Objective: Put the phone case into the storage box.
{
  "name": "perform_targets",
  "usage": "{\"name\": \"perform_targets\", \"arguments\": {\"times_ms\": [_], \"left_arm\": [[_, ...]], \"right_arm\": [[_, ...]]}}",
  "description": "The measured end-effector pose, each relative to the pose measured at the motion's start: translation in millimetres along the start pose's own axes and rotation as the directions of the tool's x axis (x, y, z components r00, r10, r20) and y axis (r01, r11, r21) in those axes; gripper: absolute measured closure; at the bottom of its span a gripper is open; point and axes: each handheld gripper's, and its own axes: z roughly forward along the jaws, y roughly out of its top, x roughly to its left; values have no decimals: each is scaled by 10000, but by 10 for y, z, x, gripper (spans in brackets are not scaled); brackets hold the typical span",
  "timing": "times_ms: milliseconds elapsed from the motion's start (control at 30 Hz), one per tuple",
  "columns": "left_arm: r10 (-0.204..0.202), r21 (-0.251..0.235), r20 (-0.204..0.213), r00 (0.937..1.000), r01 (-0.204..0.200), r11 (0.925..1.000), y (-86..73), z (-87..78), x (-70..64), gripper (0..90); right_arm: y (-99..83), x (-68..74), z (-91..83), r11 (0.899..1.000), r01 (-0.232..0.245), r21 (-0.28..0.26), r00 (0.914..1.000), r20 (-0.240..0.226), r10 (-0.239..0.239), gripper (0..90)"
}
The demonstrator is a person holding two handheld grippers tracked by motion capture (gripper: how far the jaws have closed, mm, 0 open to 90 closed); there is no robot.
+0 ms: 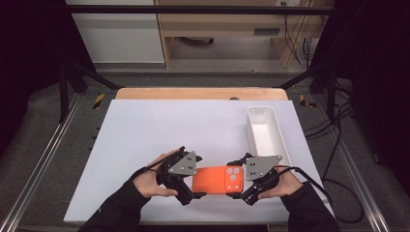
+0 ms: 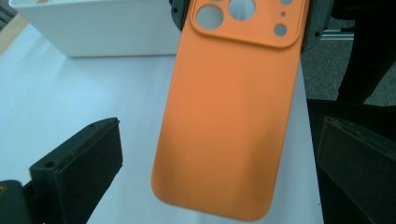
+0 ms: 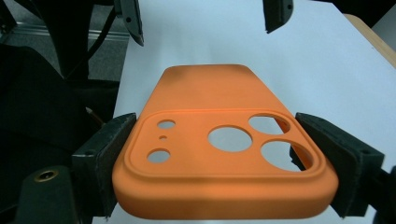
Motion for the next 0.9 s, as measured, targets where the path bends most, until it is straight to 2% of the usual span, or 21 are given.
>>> {"name": "perform_targets", "arguments": {"times_ms": [200, 367, 567, 733, 900], "left_arm": [[-409, 296, 93, 9991, 407, 9987, -79, 37, 22, 0], [-532, 561, 157, 9985, 523, 9971, -100, 66, 34, 0], [-488, 990, 275, 9984, 459, 9940, -92, 115, 31, 0], [-483, 1468, 369, 9981, 424, 9883, -75, 160, 40, 0], [-487, 1654, 306, 9983, 430, 9853, -46, 198, 54, 0]], "right_arm": [[16, -35, -36, 9996, -77, 281, 10000, -12, 78, 164], [51, -54, -51, 9984, -151, 548, 9998, -101, 156, 164], [90, -82, -53, 9956, -235, 903, 9995, -207, 255, 164], [139, -99, -44, 9926, -233, 1193, 9991, -317, 273, 164], [185, -122, -41, 9889, -203, 1472, 9985, -473, 276, 164]]}}
